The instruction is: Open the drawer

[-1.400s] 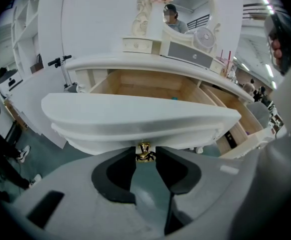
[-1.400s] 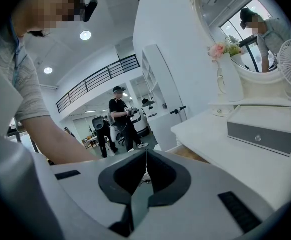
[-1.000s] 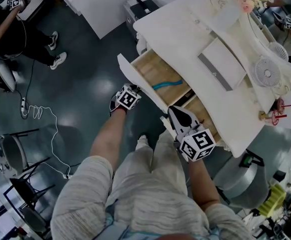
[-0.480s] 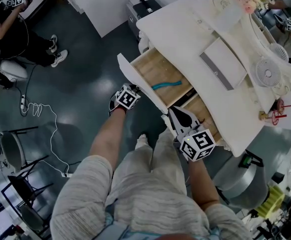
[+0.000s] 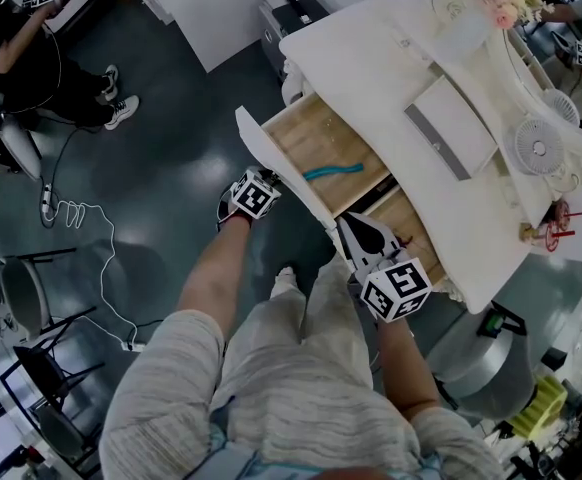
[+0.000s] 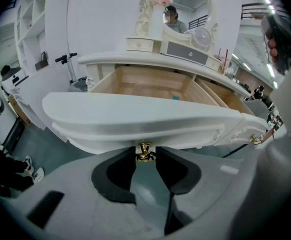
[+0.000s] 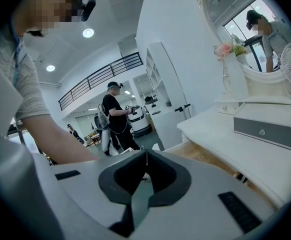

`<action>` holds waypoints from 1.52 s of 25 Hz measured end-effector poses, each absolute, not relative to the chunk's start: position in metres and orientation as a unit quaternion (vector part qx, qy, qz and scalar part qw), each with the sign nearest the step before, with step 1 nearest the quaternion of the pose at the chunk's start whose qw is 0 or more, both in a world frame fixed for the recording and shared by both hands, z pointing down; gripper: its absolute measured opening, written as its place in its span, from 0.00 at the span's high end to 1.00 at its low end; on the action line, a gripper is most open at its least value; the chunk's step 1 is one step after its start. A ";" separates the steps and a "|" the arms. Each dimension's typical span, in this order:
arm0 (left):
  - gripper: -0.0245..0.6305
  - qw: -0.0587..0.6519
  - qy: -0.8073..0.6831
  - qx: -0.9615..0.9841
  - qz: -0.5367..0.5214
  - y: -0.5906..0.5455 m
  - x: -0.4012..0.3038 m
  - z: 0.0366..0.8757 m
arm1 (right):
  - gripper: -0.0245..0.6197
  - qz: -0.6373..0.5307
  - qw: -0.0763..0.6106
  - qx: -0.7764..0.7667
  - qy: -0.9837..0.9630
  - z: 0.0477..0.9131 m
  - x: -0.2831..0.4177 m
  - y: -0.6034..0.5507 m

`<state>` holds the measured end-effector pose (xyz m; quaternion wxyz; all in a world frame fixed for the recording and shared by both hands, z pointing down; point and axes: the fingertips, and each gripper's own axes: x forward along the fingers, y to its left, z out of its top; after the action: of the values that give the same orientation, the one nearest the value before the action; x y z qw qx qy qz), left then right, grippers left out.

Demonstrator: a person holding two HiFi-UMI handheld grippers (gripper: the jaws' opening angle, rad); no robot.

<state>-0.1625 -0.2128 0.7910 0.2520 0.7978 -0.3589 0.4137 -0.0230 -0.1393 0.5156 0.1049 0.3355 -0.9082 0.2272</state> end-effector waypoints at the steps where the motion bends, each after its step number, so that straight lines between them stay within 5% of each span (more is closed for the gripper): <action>1: 0.76 0.251 -0.358 0.798 0.414 -0.212 -0.163 0.790 | 0.95 0.227 0.106 0.335 -0.908 0.516 -0.024 -0.139; 33: 0.76 0.299 -0.370 0.771 0.423 -0.191 -0.173 0.799 | 0.95 0.217 0.114 0.339 -0.908 0.505 -0.025 -0.132; 35: 0.87 0.313 -0.363 0.761 0.438 -0.179 -0.178 0.804 | 0.95 0.215 0.113 0.340 -0.908 0.503 -0.024 -0.132; 38: 0.90 0.301 -0.355 0.760 0.453 -0.163 -0.184 0.801 | 0.95 0.212 0.111 0.341 -0.909 0.498 -0.023 -0.131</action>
<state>-0.1837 -0.1630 0.8013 0.3006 0.7603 -0.3550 0.4534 -0.0232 -0.1315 0.4981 0.1107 0.3414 -0.9091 0.2117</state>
